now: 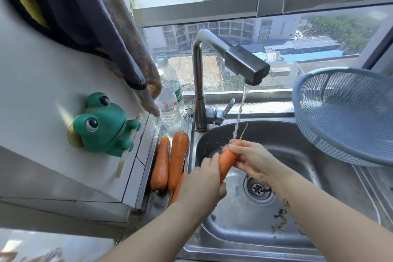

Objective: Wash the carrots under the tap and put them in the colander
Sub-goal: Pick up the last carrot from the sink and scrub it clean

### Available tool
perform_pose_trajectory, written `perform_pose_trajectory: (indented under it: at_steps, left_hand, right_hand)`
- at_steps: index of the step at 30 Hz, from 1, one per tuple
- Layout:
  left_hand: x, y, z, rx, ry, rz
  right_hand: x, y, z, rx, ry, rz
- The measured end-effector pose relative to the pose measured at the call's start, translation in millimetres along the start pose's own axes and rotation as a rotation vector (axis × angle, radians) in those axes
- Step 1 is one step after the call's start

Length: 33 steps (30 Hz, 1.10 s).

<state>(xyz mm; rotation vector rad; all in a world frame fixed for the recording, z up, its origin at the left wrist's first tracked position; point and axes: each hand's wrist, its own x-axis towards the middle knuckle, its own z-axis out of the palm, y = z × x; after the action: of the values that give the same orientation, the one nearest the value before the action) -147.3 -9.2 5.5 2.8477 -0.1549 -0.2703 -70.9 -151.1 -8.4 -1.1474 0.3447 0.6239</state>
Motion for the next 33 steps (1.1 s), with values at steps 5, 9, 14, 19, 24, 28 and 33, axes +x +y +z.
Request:
perform_pose_trajectory:
  at_steps: [5,9,14,19,24,28,33]
  left_hand:
    - [1,-5,-5,-0.022,-0.017,0.0]
    - [3,-6,-4,0.039,-0.006,0.034]
    - [5,-10,-12,-0.054,-0.032,0.012]
    - [5,-7,-7,0.042,-0.012,0.036]
    - [5,-13,-15,-0.105,-0.054,0.017]
    - [-2,-8,-12,0.002,-0.029,0.028]
    - [-4,-9,-9,0.053,-0.015,0.025]
  right_hand:
    - [-2,-4,-2,0.075,-0.067,0.043]
    - [2,2,7,0.109,0.028,0.01]
    - [-4,-5,5,0.13,-0.06,0.029]
    - [-2,3,14,0.208,0.082,0.002]
    - [-10,1,6,0.24,-0.076,0.069]
    - [-10,6,11,0.299,-0.013,0.09]
    - [-10,11,15,0.35,0.026,0.094]
